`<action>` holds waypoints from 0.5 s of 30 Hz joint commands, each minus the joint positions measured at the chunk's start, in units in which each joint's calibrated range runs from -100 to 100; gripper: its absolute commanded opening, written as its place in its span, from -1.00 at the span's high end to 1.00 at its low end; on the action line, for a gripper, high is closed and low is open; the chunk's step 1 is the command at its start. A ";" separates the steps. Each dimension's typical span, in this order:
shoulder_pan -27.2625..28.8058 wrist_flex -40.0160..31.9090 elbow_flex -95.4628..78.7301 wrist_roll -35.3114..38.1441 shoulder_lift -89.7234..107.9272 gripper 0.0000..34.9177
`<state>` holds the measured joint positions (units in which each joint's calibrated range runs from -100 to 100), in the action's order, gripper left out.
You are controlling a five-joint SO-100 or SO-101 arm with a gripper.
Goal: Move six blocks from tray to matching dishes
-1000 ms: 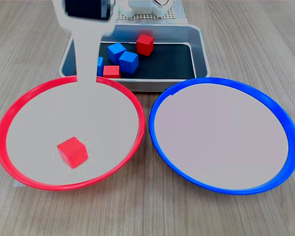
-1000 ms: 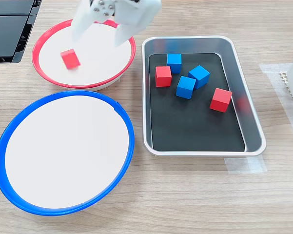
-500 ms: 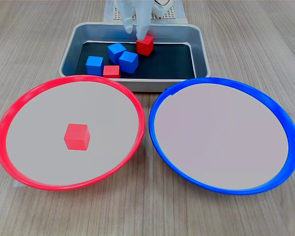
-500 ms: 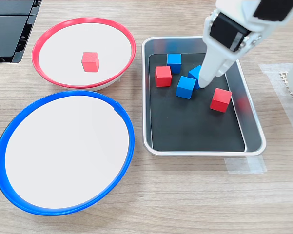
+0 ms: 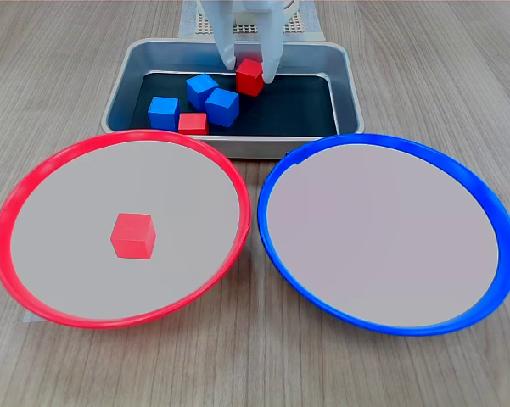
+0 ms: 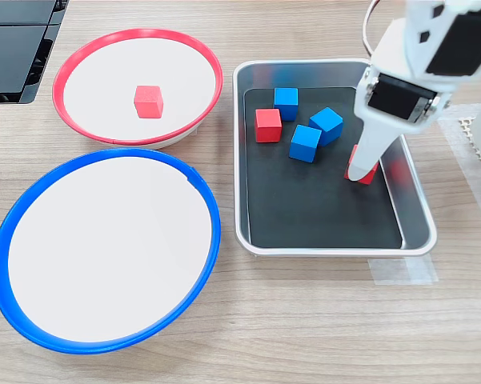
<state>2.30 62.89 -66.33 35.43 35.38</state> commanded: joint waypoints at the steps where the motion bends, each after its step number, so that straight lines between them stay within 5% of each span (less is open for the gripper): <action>1: -0.94 -3.42 -0.26 1.12 -1.14 0.30; 4: -1.69 -5.48 -0.62 1.81 -1.31 0.98; 7: -2.25 -3.25 6.02 -0.44 -1.99 0.99; 10: -2.63 -3.42 17.95 -8.84 -5.91 0.99; 12: 0.19 -9.61 34.34 -20.12 -15.64 0.99; 15: 3.02 -9.11 49.81 -24.86 -27.66 0.99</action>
<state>3.54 54.24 -32.12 15.70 16.97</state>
